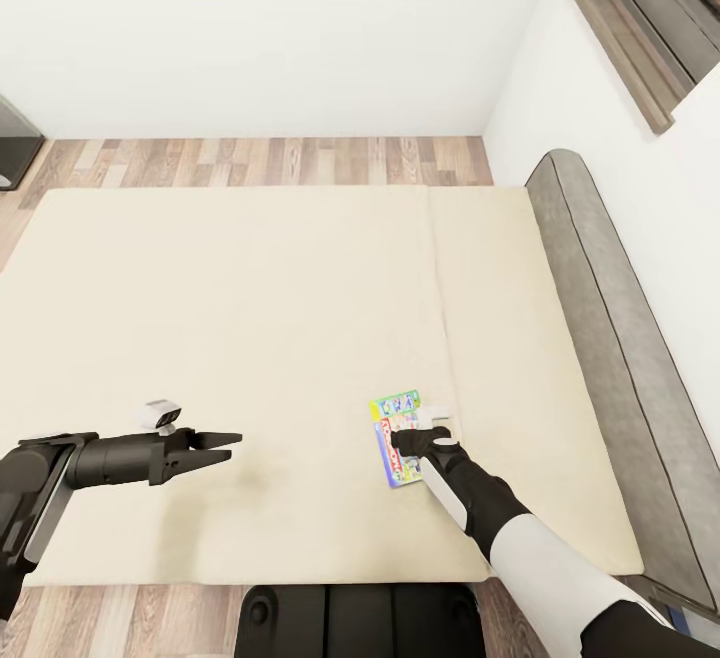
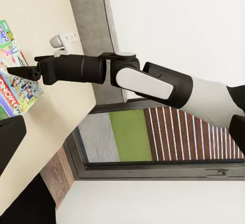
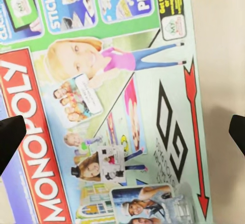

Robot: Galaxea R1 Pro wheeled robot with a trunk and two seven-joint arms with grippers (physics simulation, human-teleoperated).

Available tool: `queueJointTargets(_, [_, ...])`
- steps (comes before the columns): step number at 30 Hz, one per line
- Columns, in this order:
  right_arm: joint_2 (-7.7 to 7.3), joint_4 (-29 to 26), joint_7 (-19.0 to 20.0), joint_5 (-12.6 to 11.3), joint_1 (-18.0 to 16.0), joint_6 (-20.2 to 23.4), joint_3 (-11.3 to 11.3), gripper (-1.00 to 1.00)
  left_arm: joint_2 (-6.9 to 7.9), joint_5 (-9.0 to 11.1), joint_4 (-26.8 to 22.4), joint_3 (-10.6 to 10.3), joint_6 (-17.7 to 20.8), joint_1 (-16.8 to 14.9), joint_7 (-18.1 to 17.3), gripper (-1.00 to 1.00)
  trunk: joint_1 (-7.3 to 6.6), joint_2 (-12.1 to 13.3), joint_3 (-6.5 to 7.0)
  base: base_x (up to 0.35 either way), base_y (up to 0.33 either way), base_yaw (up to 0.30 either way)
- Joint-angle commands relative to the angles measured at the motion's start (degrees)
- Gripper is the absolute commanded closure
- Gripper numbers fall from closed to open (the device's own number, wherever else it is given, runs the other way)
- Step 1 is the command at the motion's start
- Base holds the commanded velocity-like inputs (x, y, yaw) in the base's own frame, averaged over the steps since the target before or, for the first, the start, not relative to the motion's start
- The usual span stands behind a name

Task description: Put all the toys in the child's room - the three board games (two on the bed and one on the table), the two jigsaw puzzles on the table, and the tennis ball on the table - inside the toy box on the table in the child's room.

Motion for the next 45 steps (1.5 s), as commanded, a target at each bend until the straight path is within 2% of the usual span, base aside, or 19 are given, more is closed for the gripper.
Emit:
queueJointTargets(1, [-0.05, -0.1, -0.3, -0.6, 0.0, 0.2, 0.3, -1.00, 0.02, 0.0, 0.0, 0.0, 0.6, 0.0, -0.2, -1.00, 0.03, -0.1, -0.07, 0.000, 0.000, 0.000])
queueJointTargets(11, [-0.02, 0.0, 2.4, -0.7, 0.0, 0.3, 0.3, -1.00, 0.02, 0.0, 0.0, 0.0, 0.6, 0.0, -0.2, -1.00, 0.03, -0.1, -0.08, 0.000, 0.000, 0.000])
queueJointTargets(35, [-0.05, 0.0, 2.7, -0.7, 0.0, 0.4, 0.3, -1.00, 0.02, 0.0, 0.0, 0.1, 0.6, 0.0, -0.2, -1.00, 0.03, -0.1, -0.26, 0.000, 0.000, 0.000])
queueJointTargets(45, [-0.15, 0.0, 2.7, -0.7, 0.0, 0.3, 0.3, -1.00, 0.02, 0.0, 0.0, 0.1, 0.6, 0.0, -0.2, -1.00, 0.03, -0.1, -0.77, 0.000, 0.000, 0.000])
